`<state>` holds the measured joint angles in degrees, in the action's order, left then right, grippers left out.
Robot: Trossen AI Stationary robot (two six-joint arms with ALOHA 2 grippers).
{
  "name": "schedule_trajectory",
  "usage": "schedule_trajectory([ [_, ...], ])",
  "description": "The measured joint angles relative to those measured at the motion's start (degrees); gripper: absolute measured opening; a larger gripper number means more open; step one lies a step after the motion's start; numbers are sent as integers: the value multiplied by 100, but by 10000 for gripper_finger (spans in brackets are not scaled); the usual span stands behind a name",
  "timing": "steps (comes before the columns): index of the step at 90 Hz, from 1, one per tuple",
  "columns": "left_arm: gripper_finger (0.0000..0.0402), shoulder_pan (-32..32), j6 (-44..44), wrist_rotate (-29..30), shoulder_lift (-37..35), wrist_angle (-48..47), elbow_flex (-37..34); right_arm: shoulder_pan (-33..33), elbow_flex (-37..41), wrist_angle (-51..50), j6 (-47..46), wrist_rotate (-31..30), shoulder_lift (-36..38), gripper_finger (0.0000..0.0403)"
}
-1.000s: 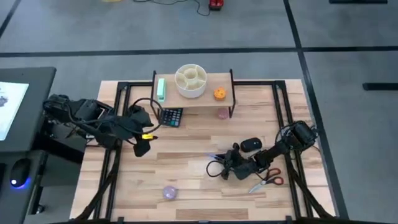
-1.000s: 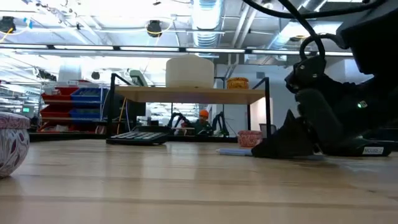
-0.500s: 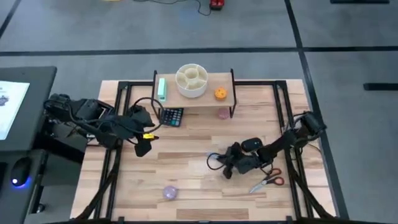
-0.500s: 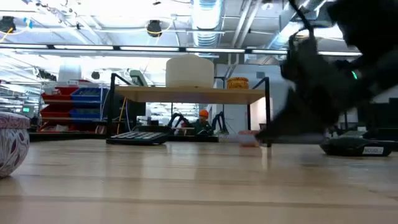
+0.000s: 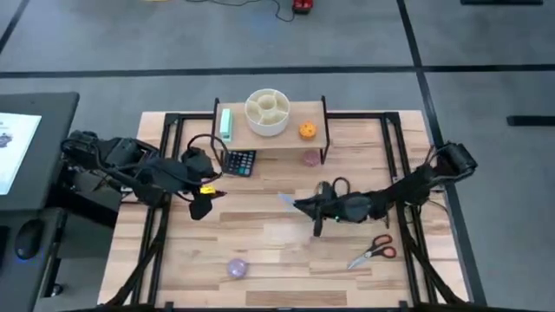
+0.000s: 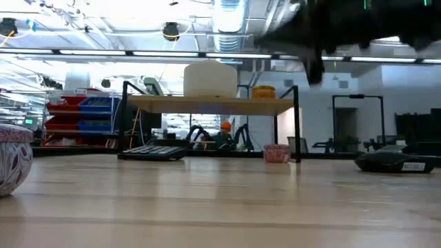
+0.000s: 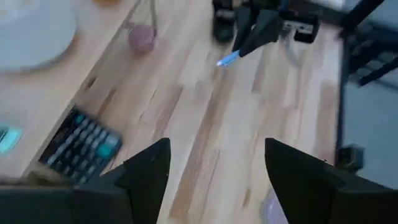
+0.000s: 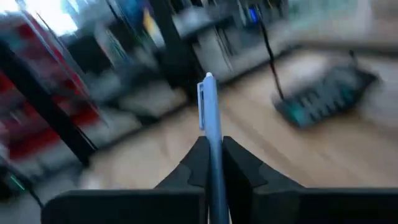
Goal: Stock shelves
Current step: Put the gray pen into the white desk organizer
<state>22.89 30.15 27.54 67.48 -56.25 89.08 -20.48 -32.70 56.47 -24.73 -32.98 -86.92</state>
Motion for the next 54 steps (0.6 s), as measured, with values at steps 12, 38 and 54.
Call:
schedule_trajectory([
  [12, 237, 52, -598, 342, -1, 1009, 0, 62, -523, 172, 607, 14, 492, 9],
  [38, 237, 53, -2548, 231, 443, 4000, 0, 81, -2169, -215, 2026, 28, 912, 9],
  [54, 237, -107, -3443, -148, 874, 5418, 0, 110, -3018, -1075, 2365, 252, 882, 9],
])
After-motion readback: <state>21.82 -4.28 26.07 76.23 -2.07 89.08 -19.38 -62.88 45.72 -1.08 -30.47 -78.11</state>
